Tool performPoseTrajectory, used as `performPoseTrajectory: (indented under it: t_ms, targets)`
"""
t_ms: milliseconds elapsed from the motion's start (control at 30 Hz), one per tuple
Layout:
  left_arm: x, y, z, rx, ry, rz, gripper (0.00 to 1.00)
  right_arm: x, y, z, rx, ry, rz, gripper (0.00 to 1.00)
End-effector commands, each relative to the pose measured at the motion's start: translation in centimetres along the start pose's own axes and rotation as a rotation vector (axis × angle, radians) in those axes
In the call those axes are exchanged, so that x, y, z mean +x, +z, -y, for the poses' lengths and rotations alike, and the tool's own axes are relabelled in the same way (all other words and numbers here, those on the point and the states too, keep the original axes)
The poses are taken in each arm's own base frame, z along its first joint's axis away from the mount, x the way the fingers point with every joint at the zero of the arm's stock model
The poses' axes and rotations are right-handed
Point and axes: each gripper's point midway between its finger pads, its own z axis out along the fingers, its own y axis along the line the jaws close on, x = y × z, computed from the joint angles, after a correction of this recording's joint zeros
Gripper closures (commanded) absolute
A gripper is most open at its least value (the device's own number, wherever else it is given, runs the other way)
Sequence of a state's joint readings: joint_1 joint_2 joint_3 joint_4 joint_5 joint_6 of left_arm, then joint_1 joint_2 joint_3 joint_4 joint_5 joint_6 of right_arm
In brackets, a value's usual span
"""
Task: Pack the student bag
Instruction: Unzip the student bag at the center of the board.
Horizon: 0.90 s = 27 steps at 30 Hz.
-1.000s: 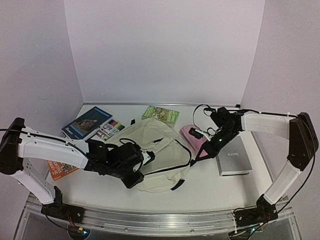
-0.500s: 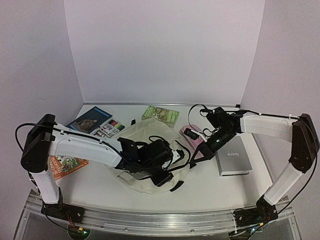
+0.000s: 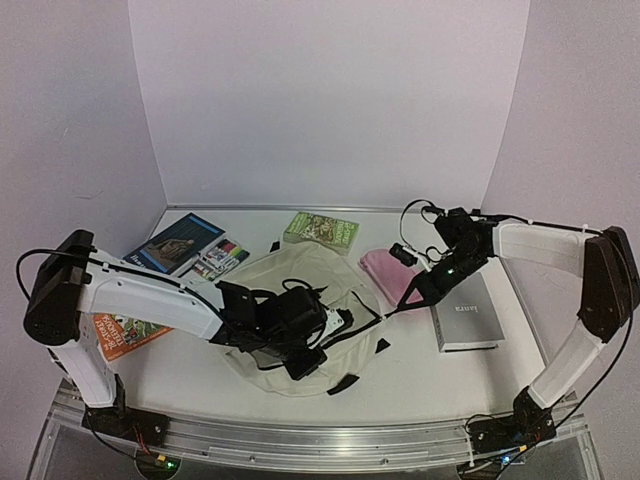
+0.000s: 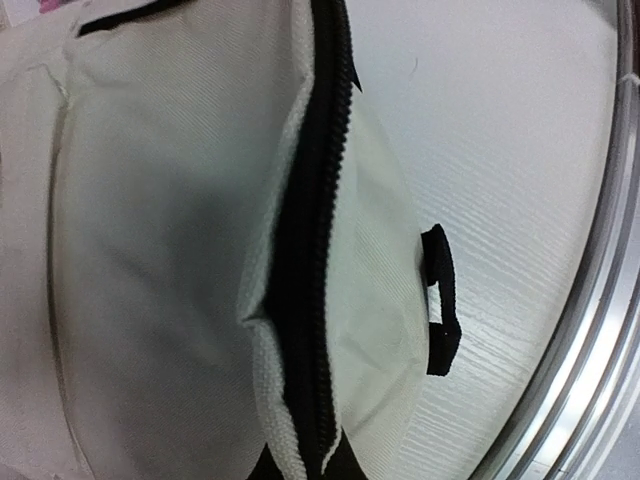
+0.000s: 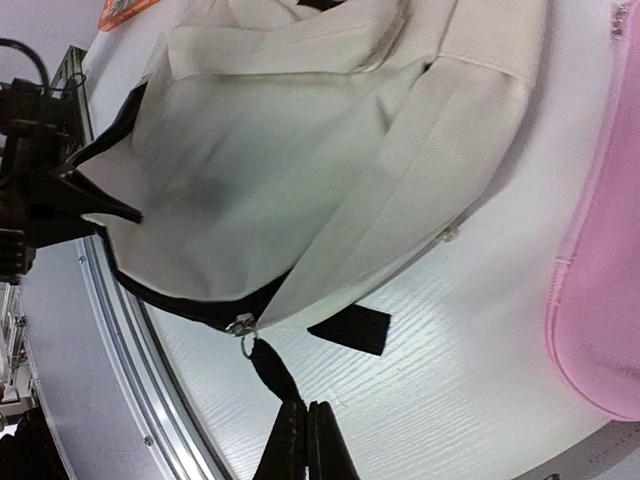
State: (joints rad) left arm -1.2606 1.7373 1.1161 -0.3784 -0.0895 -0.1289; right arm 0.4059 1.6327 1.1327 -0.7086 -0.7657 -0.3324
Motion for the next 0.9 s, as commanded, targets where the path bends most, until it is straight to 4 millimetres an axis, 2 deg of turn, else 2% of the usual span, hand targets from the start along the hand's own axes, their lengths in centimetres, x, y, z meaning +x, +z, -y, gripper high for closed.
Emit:
performPoseTrajectory:
  t_ms: [0,100,167,267,367,433,533,667,767,800,867]
  targets:
    - [4.2,-2.1,-0.7,-0.013,-0.038,-0.113,1.0,-0.6,-1.7,4.7,0.155,-0.015,0.004,1.0]
    - [5.5,-3.0,-1.7,-0.061,-0.04,-0.145,1.0,-0.3,-1.5,6.1,0.168,0.01,-0.007,1.0]
    - [6.0,-3.7,-2.8,-0.118,-0.04,-0.148,1.0,0.0,-1.4,5.6,0.134,0.017,-0.004,1.0]
    - [6.0,-4.5,-4.1,-0.183,-0.042,-0.123,0.93,0.1,-1.4,2.5,0.011,0.026,0.029,1.0]
    - [5.3,-4.9,-4.5,-0.201,-0.047,-0.087,0.78,0.6,-0.7,-1.6,-0.088,-0.001,0.022,1.0]
    - [4.2,-5.1,-4.2,-0.185,-0.051,-0.053,0.65,0.9,0.2,-4.4,-0.134,-0.042,0.0,1.0]
    - [2.2,-4.9,-3.1,-0.144,-0.047,-0.009,0.54,0.8,1.1,-6.8,-0.192,-0.061,-0.013,1.0]
    - [-0.1,-4.1,-1.3,-0.129,0.001,0.02,0.44,0.5,1.8,-7.7,-0.21,-0.072,-0.025,1.0]
    - [-2.9,-3.8,0.2,-0.093,0.027,0.09,0.37,0.1,1.9,-8.4,-0.222,-0.082,-0.019,1.0]
    - [-3.6,-3.6,0.5,-0.085,0.038,0.104,0.31,0.0,1.9,-8.5,-0.224,-0.084,-0.016,1.0]
    - [-5.2,-3.2,0.9,-0.085,0.053,0.144,0.28,-0.2,1.9,-9.0,-0.232,-0.091,-0.012,1.0]
